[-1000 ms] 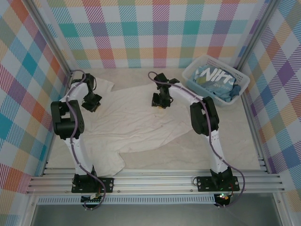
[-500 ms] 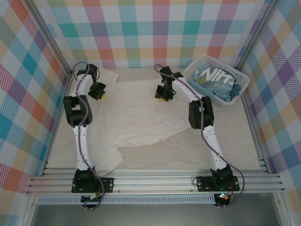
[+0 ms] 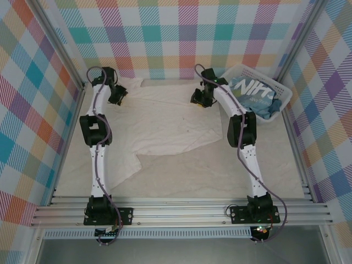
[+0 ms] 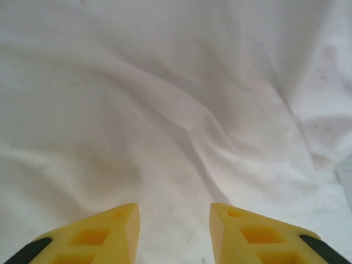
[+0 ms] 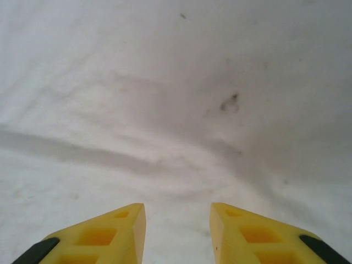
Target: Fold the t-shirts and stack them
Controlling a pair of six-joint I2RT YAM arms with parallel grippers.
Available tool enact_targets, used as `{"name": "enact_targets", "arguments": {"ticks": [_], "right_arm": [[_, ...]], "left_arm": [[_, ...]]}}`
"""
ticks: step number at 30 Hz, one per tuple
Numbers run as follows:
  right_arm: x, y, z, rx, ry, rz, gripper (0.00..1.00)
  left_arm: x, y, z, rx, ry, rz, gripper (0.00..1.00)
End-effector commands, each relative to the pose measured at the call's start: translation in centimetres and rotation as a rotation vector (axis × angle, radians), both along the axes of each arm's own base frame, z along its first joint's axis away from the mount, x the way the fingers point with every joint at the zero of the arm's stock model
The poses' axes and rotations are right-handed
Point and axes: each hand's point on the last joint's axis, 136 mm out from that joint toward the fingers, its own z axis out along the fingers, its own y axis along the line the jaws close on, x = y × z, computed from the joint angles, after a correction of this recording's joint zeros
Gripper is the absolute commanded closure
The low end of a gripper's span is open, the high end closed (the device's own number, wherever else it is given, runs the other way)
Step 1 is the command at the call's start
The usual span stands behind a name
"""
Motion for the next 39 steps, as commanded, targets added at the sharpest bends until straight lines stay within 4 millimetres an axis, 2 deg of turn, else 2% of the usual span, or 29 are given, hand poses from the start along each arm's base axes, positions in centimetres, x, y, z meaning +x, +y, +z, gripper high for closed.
{"name": "enact_targets", "arguments": {"ticks": [1,4,6,8,10,13,16,20,28,33,39], "right_arm": [[-3.9,-4.3,8.8,-0.078,-0.053,-0.267,0.68],[-9.1,-7.8,7.6,-0.136,0.086,-0.477,0.73],[-11.8,-8.6,6.5,-0.144,0.158,-0.549,0.75],[-13.4,-8.8,4.8,-0.127,0.206,-0.597,0.72],[-14.3,-8.8,3.2,-0.128,0.252,-0.635,0.7],[-15.4,-8.9,1.0,-0.189,0.322,-0.691,0.67],[-15.7,-8.7,-1.0,-0.216,0.348,-0.729,0.67],[-15.5,-8.7,-2.5,-0.247,0.37,-0.76,0.67],[-15.8,-9.0,-3.7,-0.293,0.416,-0.797,0.64],[-14.7,-8.5,-3.7,-0.261,0.375,-0.754,0.58],[-14.6,-8.2,-4.3,-0.255,0.391,-0.754,0.56]], "left_arm": [[-6.1,-1.1,9.8,0.081,-0.044,0.02,0.55],[-11.0,-3.4,8.8,0.044,0.015,-0.03,0.57],[-14.2,-5.3,6.9,-0.01,0.059,-0.077,0.59],[-17.5,-6.7,4.8,-0.048,0.116,-0.127,0.61],[-20.0,-7.3,3.0,-0.062,0.168,-0.165,0.63],[-22.4,-6.9,1.2,-0.03,0.214,-0.194,0.67],[-23.2,-6.4,-0.2,-0.005,0.236,-0.204,0.68],[-23.8,-6.2,-1.2,0.008,0.262,-0.21,0.69],[-24.3,-5.6,-1.9,0.051,0.288,-0.237,0.7],[-24.1,-5.8,-1.8,0.04,0.278,-0.242,0.71],[-24.1,-5.8,-2.0,0.044,0.288,-0.25,0.72]]}}
